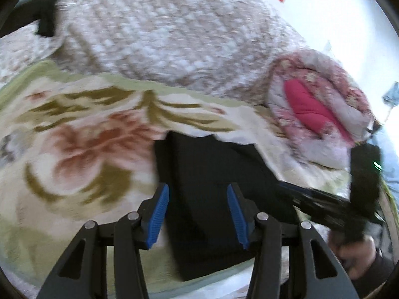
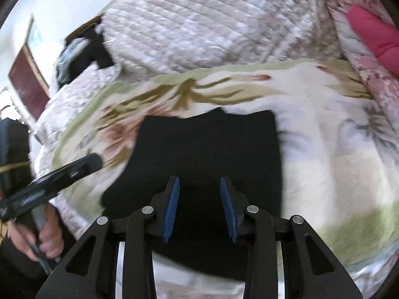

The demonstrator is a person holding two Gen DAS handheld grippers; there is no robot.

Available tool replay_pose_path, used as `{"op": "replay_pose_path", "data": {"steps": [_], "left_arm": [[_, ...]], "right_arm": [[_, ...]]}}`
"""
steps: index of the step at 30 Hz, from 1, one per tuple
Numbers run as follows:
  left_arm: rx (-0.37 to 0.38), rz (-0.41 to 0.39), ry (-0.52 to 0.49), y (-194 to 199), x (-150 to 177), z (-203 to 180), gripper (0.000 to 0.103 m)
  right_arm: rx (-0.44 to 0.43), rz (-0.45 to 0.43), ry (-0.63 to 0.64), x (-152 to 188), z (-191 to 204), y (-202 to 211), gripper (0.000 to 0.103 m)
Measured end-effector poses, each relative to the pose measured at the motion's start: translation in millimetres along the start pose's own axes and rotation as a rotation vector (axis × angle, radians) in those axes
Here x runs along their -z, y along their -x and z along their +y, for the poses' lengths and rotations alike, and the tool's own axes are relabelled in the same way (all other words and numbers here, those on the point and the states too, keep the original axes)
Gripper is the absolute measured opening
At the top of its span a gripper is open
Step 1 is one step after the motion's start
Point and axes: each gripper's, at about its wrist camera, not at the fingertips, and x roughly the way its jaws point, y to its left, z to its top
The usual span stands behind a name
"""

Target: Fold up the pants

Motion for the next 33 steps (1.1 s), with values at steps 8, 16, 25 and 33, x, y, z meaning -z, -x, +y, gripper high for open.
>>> {"op": "replay_pose_path", "data": {"steps": [8, 16, 25, 33], "left_arm": [[-0.009, 0.126, -0.094, -44.3, 20.9, -21.7, 0.039], [-0.012, 0.093, -0.100, -35.8, 27.1, -19.7, 0.038], [-0.026, 0.093, -0.093, -29.1, 24.1, -20.5, 0.038], [-0.058, 0.114, -0.102, -28.6, 21.0, -20.7, 0.038]], "right_arm": [[0.074, 0.084, -0.002, -28.3, -34.0, -44.8, 0.035], [0.096, 0.038, -0.106, -22.3, -51.3, -28.6, 0.027], [0.071, 0.039, -0.105, 11.2, -38.0, 4.1, 0.029], [0.120, 0.020, -0.045, 15.0, -21.1, 1.8, 0.032]]}}
